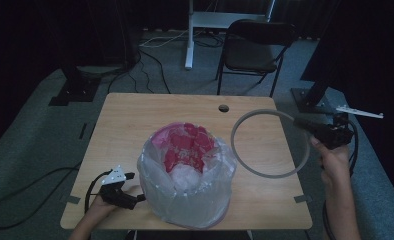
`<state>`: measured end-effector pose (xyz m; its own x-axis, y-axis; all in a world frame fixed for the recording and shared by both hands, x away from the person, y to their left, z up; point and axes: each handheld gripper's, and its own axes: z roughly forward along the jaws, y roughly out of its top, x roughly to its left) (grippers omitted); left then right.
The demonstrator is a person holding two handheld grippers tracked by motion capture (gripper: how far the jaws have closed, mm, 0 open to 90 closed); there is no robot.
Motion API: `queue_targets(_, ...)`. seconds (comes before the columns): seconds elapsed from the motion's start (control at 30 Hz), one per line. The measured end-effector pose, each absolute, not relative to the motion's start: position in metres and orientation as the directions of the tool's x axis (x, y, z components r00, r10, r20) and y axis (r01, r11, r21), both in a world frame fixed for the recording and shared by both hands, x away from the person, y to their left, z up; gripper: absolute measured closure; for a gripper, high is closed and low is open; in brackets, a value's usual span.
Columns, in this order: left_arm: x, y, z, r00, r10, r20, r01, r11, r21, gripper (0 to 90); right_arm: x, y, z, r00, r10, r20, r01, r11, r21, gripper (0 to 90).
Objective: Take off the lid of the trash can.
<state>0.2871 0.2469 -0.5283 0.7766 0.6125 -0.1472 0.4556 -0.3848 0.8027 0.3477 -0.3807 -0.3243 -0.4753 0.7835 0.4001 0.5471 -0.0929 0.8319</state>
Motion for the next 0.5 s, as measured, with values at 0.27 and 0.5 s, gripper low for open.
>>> queue_targets(0.27,0.288,0.246,-0.529,0.776,0.612,-0.15,0.457,-0.381,0.804,0.0,0.354,-0.381,-0.375,-0.427,0.795,0.43,0.624,-0.085,0.777,83.9)
queue_targets(0.5,0.288,0.247,-0.529,0.775,0.615,-0.146,0.456,-0.384,0.803,0.0,0.357,-0.382,-0.42,-0.391,0.782,0.485,0.673,-0.116,0.73,83.9)
